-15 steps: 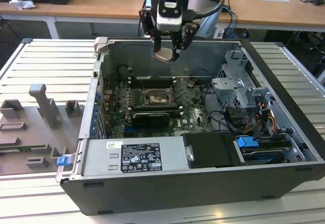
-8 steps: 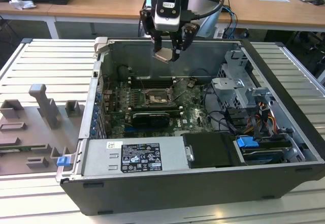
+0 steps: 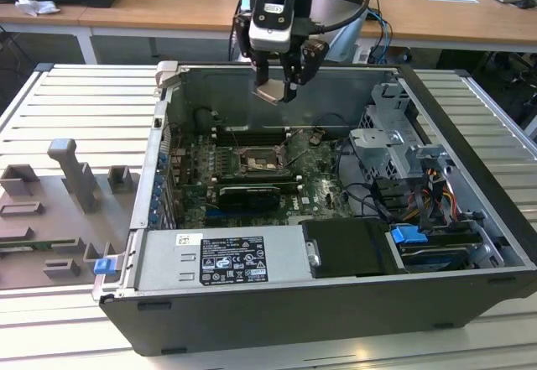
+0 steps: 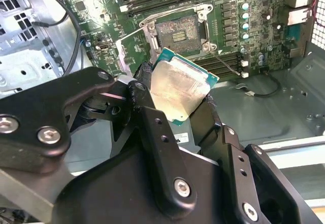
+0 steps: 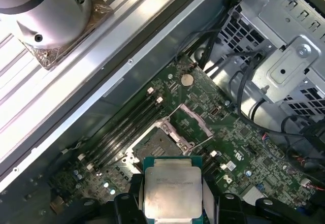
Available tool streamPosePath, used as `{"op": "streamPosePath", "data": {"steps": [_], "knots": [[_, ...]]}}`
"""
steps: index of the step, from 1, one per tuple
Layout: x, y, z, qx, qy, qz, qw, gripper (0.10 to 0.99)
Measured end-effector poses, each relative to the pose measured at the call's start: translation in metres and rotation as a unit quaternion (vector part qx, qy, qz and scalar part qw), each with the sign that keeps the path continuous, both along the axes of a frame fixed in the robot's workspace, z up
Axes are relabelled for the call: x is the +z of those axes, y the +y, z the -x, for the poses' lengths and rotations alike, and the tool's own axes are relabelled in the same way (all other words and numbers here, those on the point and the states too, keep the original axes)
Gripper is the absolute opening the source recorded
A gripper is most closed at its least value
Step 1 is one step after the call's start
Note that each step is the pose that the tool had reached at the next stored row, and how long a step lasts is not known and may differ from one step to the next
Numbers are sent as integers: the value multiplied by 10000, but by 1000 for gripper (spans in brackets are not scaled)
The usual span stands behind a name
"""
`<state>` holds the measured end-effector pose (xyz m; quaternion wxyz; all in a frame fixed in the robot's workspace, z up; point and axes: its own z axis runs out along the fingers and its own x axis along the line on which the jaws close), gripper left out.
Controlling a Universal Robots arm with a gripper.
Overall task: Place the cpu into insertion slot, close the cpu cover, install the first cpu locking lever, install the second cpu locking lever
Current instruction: 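Place the cpu into insertion slot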
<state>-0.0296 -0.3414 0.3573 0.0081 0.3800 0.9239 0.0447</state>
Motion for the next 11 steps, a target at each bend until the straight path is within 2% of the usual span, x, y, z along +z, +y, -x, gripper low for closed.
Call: {"op": "streamPosePath", "data": {"steps": [4,11], "knots": [[-5,0,1,-287,0,3,9996,541],[-19,0,0,-604,0,12,9982,541]]}}
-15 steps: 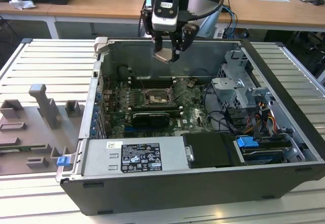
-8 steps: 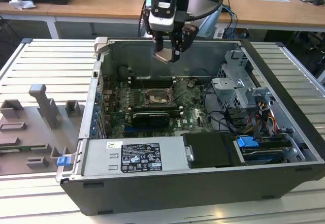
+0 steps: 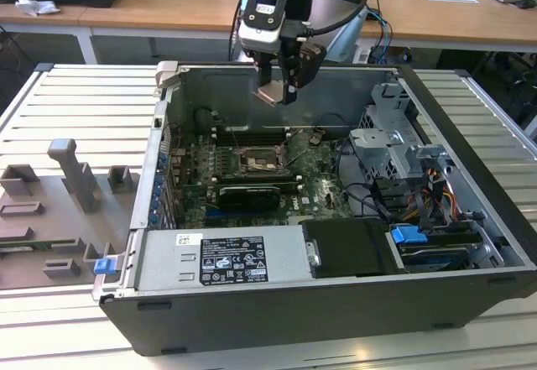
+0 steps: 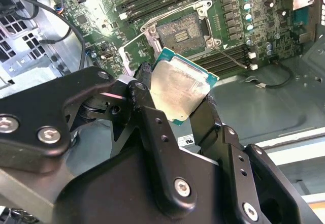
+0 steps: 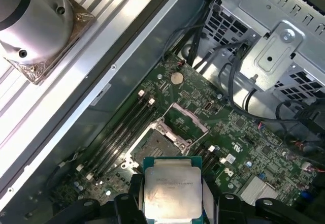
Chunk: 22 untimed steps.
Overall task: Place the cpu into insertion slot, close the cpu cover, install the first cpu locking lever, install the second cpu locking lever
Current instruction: 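Place the cpu into insertion slot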
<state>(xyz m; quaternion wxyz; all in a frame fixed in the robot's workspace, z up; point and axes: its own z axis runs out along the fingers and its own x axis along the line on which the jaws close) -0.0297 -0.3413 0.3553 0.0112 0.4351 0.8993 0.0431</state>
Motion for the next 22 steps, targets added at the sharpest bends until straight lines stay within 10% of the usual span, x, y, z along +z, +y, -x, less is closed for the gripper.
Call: {"op": "streamPosePath", "data": {"steps": [22], "knots": [[-71,0,0,-382,1,42,9993,541]]}}
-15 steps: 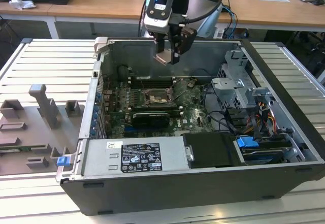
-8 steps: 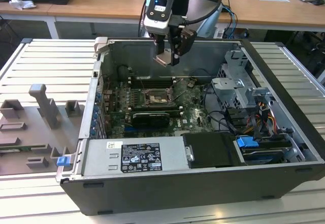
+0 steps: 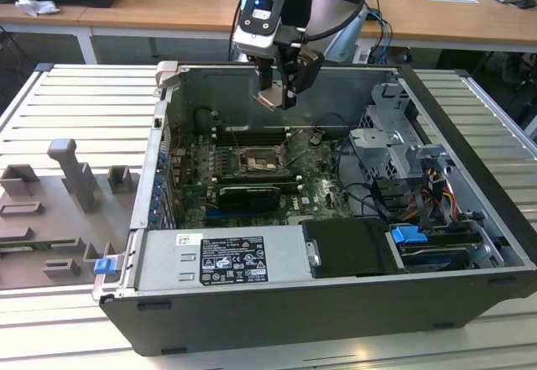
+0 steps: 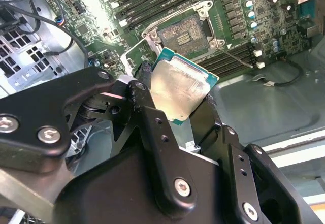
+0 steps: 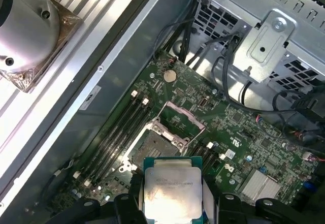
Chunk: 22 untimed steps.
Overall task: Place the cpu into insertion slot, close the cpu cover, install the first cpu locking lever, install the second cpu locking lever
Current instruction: 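Place the cpu into insertion slot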
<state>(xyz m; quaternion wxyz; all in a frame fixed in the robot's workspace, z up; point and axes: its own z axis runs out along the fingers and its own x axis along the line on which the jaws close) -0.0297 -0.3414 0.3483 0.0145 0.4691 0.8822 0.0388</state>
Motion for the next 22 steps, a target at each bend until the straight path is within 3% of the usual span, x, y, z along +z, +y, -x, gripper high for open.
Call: {"op": "streamPosePath", "data": {"steps": [8,22], "knots": [[-20,0,0,-404,0,20,9992,541],[-48,0,0,-802,-1,65,9968,541]]}}
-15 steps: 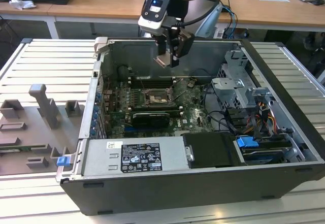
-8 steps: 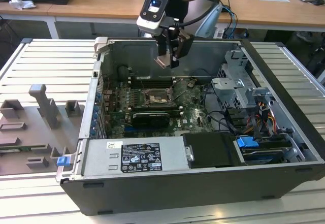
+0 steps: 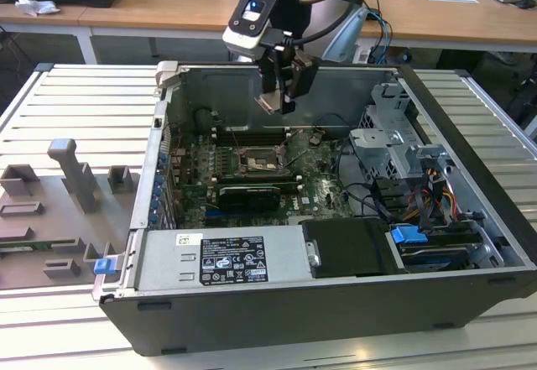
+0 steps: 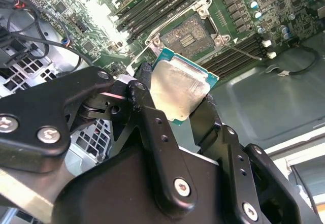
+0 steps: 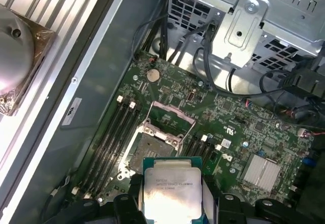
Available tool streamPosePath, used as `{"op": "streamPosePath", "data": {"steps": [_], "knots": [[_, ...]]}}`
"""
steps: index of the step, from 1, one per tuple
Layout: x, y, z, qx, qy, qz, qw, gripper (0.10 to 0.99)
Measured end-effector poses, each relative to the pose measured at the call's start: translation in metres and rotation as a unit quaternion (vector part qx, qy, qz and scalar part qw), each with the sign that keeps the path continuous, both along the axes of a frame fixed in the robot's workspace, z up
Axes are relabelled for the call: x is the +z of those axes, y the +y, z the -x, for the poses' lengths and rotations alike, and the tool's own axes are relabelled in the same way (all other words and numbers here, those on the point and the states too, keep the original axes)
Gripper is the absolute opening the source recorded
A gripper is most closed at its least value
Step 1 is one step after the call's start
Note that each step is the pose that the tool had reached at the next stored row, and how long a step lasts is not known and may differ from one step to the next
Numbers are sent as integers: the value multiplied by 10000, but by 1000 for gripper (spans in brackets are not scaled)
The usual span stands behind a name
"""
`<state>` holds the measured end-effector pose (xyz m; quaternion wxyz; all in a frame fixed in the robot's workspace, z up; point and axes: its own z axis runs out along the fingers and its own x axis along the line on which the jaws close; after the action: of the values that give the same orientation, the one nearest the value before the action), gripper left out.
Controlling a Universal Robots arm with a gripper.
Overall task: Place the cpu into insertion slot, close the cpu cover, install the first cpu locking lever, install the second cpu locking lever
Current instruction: 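Place the cpu into insertion slot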
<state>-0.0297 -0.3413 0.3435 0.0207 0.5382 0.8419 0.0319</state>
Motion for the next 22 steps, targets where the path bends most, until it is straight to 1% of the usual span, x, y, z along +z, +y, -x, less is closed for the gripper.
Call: {"op": "streamPosePath", "data": {"steps": [5,10,15,16,20,22], "knots": [[-9,0,0,-115,0,21,9999,541],[-34,1,0,-336,0,55,9994,541],[-63,2,0,-605,2,57,9982,541],[-72,3,0,-685,2,57,9976,541],[-91,3,0,-795,3,57,9968,541],[-99,3,0,-807,3,57,9967,541]]}}
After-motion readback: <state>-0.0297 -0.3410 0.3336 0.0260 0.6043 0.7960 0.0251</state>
